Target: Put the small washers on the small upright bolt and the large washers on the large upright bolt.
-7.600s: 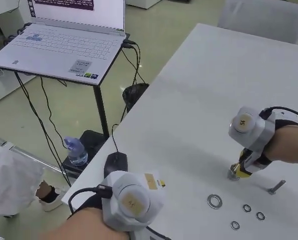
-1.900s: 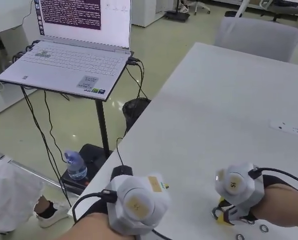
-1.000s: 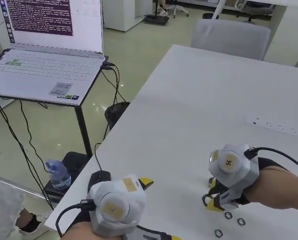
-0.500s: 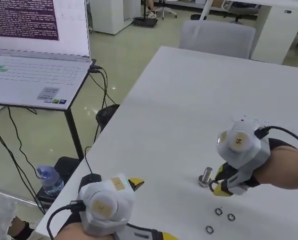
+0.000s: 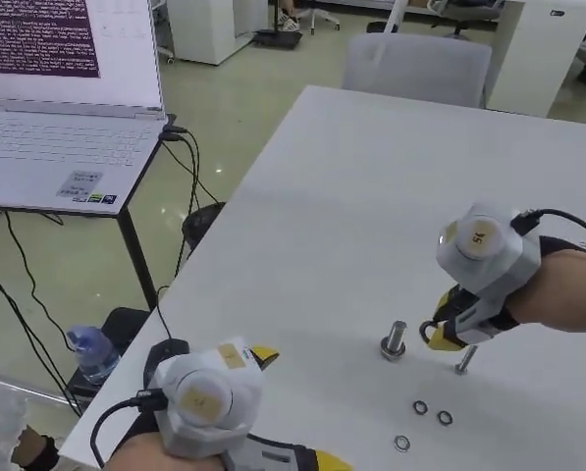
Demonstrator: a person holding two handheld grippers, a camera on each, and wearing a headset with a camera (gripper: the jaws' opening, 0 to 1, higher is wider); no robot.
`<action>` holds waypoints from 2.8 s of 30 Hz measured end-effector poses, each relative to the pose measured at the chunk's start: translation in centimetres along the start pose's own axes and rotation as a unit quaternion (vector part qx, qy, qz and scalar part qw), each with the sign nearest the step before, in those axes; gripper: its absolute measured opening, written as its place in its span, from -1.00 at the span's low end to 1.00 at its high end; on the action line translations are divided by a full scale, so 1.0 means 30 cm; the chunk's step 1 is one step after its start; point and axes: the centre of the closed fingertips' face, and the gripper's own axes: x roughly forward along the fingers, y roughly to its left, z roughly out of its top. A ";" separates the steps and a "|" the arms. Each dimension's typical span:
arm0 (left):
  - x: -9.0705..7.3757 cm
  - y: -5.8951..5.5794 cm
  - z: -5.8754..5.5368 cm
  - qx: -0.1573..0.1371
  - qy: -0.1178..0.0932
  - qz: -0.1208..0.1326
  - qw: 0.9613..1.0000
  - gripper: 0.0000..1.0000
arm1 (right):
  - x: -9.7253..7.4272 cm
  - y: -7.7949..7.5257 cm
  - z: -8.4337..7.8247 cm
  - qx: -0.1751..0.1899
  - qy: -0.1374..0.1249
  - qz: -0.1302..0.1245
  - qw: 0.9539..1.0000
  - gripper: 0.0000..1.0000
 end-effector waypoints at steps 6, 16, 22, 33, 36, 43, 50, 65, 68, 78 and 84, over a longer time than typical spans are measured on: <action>0.006 -0.001 -0.007 -0.002 0.003 0.001 1.000 0.82 | 0.018 -0.025 0.021 0.000 0.001 0.000 1.000 -0.56; 0.014 0.002 -0.017 -0.004 0.010 -0.002 1.000 0.78 | 0.062 -0.047 0.049 0.001 0.001 -0.002 1.000 -0.56; 0.024 0.006 -0.013 -0.003 0.011 -0.004 1.000 0.78 | 0.087 -0.043 0.066 -0.002 0.002 0.003 1.000 -0.56; 0.025 0.003 -0.029 -0.004 0.016 -0.006 1.000 0.75 | 0.133 -0.047 0.079 -0.007 0.009 0.007 1.000 -0.56; 0.023 0.002 -0.032 -0.007 0.016 -0.007 1.000 0.75 | 0.142 -0.049 0.078 -0.005 0.009 0.010 1.000 -0.56; 0.018 0.006 -0.032 -0.006 0.016 -0.005 1.000 0.74 | 0.167 -0.054 0.072 -0.008 0.017 0.012 1.000 -0.56; 0.012 0.001 -0.040 -0.008 0.019 -0.005 1.000 0.72 | 0.200 -0.050 0.065 -0.014 0.028 0.011 0.999 -0.56; -0.011 -0.005 -0.052 -0.013 0.016 -0.001 1.000 0.71 | 0.271 -0.031 0.038 -0.016 0.050 0.015 0.999 -0.56; -0.011 -0.006 -0.054 -0.015 0.017 -0.001 1.000 0.70 | 0.286 -0.030 0.035 -0.012 0.051 0.017 0.998 -0.56; -0.009 -0.004 -0.050 -0.015 0.016 0.001 1.000 0.70 | 0.291 -0.022 0.015 -0.008 0.053 0.021 0.998 -0.55; -0.006 -0.007 -0.057 -0.011 0.021 -0.001 1.000 0.71 | 0.286 -0.028 0.011 -0.007 0.051 0.019 0.999 -0.54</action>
